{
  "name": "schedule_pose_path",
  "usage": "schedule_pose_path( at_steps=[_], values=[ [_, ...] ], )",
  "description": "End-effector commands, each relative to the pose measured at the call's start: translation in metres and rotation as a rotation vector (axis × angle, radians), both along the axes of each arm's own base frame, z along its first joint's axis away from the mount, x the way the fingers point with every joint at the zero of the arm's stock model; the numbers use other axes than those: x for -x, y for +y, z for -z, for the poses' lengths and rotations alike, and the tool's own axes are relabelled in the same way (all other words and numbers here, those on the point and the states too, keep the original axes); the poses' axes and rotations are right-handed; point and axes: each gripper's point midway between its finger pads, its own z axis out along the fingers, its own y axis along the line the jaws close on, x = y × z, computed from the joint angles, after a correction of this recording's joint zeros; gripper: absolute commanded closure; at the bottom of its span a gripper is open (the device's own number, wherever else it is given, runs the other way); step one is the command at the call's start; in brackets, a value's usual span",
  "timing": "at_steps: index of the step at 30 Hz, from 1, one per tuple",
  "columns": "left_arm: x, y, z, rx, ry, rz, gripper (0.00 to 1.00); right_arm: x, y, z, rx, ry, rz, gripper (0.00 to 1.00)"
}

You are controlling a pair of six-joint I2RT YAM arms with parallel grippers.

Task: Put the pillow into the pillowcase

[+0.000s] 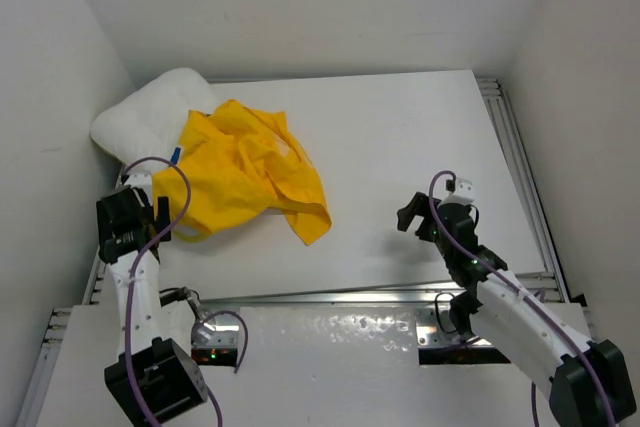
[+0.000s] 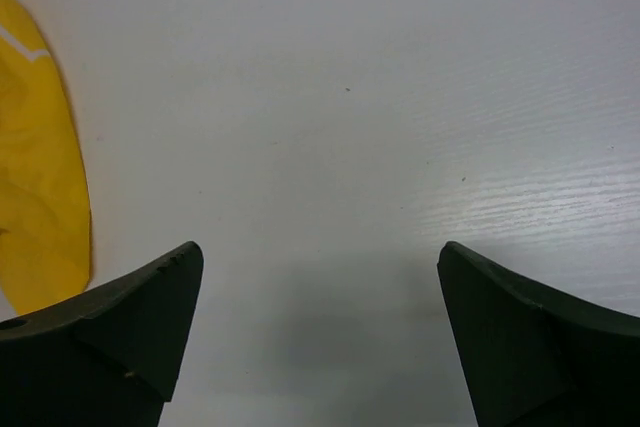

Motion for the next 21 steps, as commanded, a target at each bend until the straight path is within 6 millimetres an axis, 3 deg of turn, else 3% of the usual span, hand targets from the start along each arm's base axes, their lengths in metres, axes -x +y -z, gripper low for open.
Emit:
schedule_pose_path(
  at_steps=[1,2,5,7,8,9,10,11,12,13,14,15,16,17,18,19,20,21],
  values=[
    [-0.005,0.007,-0.013,-0.04,-0.061,-0.025,0.05,-0.013,0.011,-0.03,0.007,-0.088,-0.064,0.01],
    [-0.006,0.009,-0.017,-0.045,-0.077,-0.039,0.0,-0.018,0.015,-0.041,0.009,-0.119,-0.087,0.01],
    [-0.011,0.013,-0.034,-0.067,-0.131,-0.055,0.0,-0.031,0.036,-0.071,0.01,-0.207,-0.206,0.01],
    [-0.016,0.013,-0.047,-0.063,-0.171,-0.065,0.0,-0.045,0.058,-0.107,-0.002,-0.286,-0.311,0.01],
    [-0.02,0.014,-0.062,-0.063,-0.206,-0.071,0.0,-0.042,0.082,-0.118,-0.037,-0.288,-0.443,0.01],
    [-0.026,0.01,-0.066,-0.035,-0.222,-0.059,0.0,-0.058,0.103,-0.141,-0.049,-0.294,-0.525,0.01],
    [-0.029,0.006,-0.068,-0.015,-0.224,-0.041,0.0,-0.059,0.117,-0.141,-0.045,-0.255,-0.617,0.12],
    [-0.034,0.004,-0.082,-0.006,-0.252,-0.025,0.0,-0.051,0.146,-0.148,-0.065,-0.232,-0.753,0.21],
    [-0.041,-0.001,-0.083,0.027,-0.252,0.005,0.0,-0.064,0.168,-0.189,-0.039,-0.3,-0.803,0.31],
    [-0.043,-0.003,-0.087,0.036,-0.248,0.021,0.0,-0.067,0.185,-0.153,0.088,-0.202,-0.893,0.41],
    [-0.044,-0.004,-0.094,0.038,-0.244,0.031,0.0,-0.048,0.225,-0.153,0.155,-0.212,-1.024,0.42],
    [-0.042,0.0,-0.095,0.025,-0.234,0.005,0.0,-0.052,0.251,-0.186,0.202,-0.294,-1.085,0.39],
    [-0.039,0.003,-0.096,0.016,-0.226,-0.014,0.0,-0.037,0.278,-0.152,0.253,-0.195,-1.197,0.34],
    [-0.036,0.006,-0.095,0.006,-0.223,-0.032,0.0,-0.037,0.297,-0.158,0.243,-0.208,-1.22,0.17],
    [-0.03,0.01,-0.098,-0.02,-0.223,-0.062,0.0,-0.039,0.317,-0.173,0.209,-0.255,-1.249,0.11],
    [-0.026,0.01,-0.093,-0.023,-0.213,-0.072,0.0,-0.039,0.337,-0.156,0.219,-0.247,-1.286,0.05],
    [-0.021,0.012,-0.094,-0.038,-0.217,-0.091,0.0,-0.043,0.351,-0.169,0.225,-0.297,-1.297,0.04],
    [-0.02,0.012,-0.093,-0.041,-0.214,-0.096,0.0,-0.048,0.362,-0.166,0.244,-0.315,-1.288,0.02]
  ],
)
